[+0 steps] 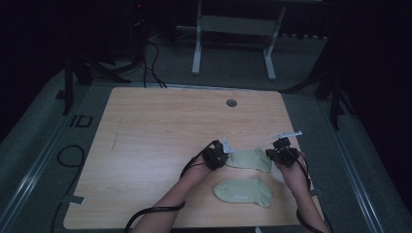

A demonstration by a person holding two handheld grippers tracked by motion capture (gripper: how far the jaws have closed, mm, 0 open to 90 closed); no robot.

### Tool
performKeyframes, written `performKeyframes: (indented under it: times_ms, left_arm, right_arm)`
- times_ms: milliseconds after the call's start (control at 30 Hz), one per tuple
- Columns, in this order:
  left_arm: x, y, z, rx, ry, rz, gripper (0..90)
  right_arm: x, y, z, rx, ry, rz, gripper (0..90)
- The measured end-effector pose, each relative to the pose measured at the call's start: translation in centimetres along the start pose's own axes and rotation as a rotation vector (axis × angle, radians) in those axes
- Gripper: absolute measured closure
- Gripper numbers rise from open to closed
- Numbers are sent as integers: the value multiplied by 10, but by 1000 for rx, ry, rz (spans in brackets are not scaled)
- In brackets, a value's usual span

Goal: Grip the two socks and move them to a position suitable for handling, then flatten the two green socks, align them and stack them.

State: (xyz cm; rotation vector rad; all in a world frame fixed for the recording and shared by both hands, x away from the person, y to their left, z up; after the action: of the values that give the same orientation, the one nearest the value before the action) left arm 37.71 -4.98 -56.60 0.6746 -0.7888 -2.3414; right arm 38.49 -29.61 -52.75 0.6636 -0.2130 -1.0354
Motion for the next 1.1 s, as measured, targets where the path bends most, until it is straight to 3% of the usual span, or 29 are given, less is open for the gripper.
performKeyframes:
  times_ms: [200, 267, 467, 600, 700, 733, 767, 933, 1033, 1100]
  left_arm:
    - [0, 0, 0, 3, -3, 11, 869]
    - [-1, -1, 0, 0, -7, 19, 868]
    - [0, -2, 1, -1, -3, 27, 869]
    - [-1, -2, 1, 0, -11, 30, 867]
    - [-2, -1, 2, -4, -30, 49, 747]
    - [-1, 0, 5, -4, -32, 48, 747]
    - [-1, 2, 10, 3, -34, 53, 665]
    - [4, 6, 28, -10, -52, 54, 552]
    - [5, 5, 37, -11, -65, 59, 477]
    - [7, 0, 48, -28, -79, 73, 476]
  right_arm:
    - [-1, -2, -17, -31, 15, 8, 885]
    - [1, -4, -26, -56, -2, 9, 892]
    - [6, -3, -27, -53, -38, 24, 892]
    - [5, -1, -27, -66, -39, 22, 869]
    - [2, 1, -23, -56, -23, 9, 842]
    - [2, 1, -23, -56, -23, 9, 842]
    - [0, 3, -19, -40, -8, 11, 801]
    - [-9, 3, -5, -36, 46, 53, 674]
    - [-14, 1, 3, -16, 71, 56, 661]
    - [-19, -6, 12, -6, 98, 78, 627]
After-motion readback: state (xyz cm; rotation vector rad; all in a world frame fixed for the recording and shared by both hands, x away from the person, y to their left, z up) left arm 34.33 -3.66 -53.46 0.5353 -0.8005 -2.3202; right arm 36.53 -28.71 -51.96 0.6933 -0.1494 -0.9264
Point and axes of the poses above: each handheld gripper's, and its own axes: z roughly backward along the jaws, y roughly out of its top, x roughly to its right, the point moved 1 cm from there along -z, roughly forward along the jaws, and after that the axes turned 11 degrees about y, right-handed, at the moved point
